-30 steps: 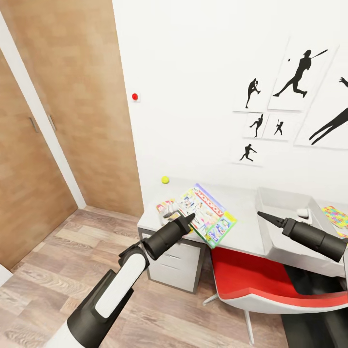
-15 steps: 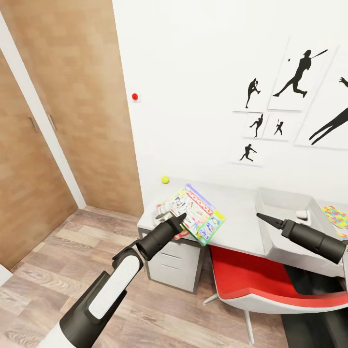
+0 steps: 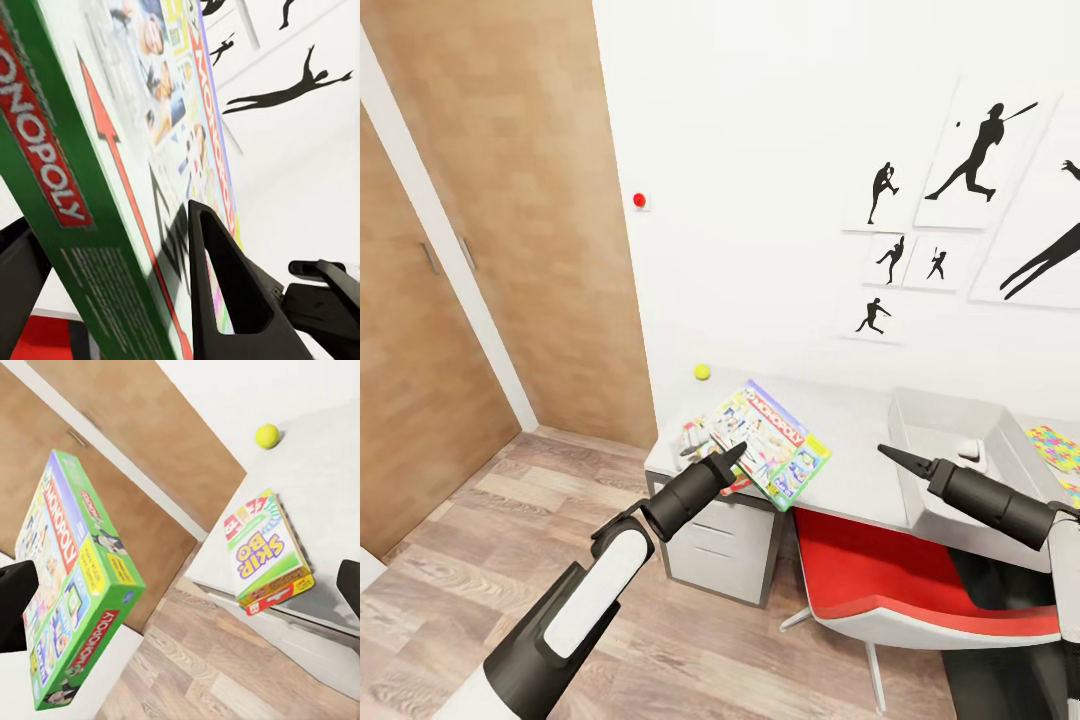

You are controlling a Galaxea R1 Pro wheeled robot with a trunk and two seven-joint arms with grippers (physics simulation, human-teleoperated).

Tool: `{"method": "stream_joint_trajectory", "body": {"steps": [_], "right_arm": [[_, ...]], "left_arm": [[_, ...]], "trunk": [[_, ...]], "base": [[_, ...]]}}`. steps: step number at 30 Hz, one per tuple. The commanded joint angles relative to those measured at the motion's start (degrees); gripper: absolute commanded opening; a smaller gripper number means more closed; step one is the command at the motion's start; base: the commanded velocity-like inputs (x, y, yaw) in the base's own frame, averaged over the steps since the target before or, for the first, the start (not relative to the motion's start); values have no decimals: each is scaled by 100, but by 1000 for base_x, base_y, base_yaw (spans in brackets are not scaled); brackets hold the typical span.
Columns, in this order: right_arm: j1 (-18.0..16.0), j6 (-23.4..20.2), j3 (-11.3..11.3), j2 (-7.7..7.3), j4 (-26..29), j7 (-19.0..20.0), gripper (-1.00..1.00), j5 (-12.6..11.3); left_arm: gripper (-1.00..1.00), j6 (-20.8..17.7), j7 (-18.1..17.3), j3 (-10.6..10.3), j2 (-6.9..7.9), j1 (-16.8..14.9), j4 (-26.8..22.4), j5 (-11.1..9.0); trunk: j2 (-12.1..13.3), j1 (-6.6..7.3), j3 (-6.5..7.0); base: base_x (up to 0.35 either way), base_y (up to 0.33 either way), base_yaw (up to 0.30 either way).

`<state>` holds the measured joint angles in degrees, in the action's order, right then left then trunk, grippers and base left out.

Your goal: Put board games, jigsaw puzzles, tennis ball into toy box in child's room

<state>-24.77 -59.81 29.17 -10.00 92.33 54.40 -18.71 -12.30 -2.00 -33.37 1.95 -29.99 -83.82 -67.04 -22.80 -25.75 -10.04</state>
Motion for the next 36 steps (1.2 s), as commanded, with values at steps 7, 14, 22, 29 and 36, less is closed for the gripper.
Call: {"method": "stream_joint_trajectory", "body": {"steps": [7, 14, 22, 29, 36], "right_arm": [[-1, -19, -147, 199, -3, 36, 100, 38], [32, -19, -326, 411, -9, 31, 100, 46], [85, -19, -538, 521, -11, 28, 100, 52], [122, -19, -628, 547, -6, 30, 100, 47], [148, -19, -651, 554, -5, 34, 100, 37]], "left_arm": [[-100, -4, -72, -7, -5, -6, 46, -68], [-100, 12, -81, -11, -60, -6, 81, -65], [-100, 35, -81, -11, -82, -6, 158, -66], [-100, 43, -81, -11, -91, -6, 183, -71], [-100, 116, -80, -13, -110, -6, 210, -79]], "trunk": [[-12, -3, -12], [-12, -3, -12], [-12, -3, -12], [-12, -3, -12], [-12, -3, -12]], "base": [[0, 0, 0], [0, 0, 0], [0, 0, 0], [0, 0, 0], [0, 0, 0]]}}
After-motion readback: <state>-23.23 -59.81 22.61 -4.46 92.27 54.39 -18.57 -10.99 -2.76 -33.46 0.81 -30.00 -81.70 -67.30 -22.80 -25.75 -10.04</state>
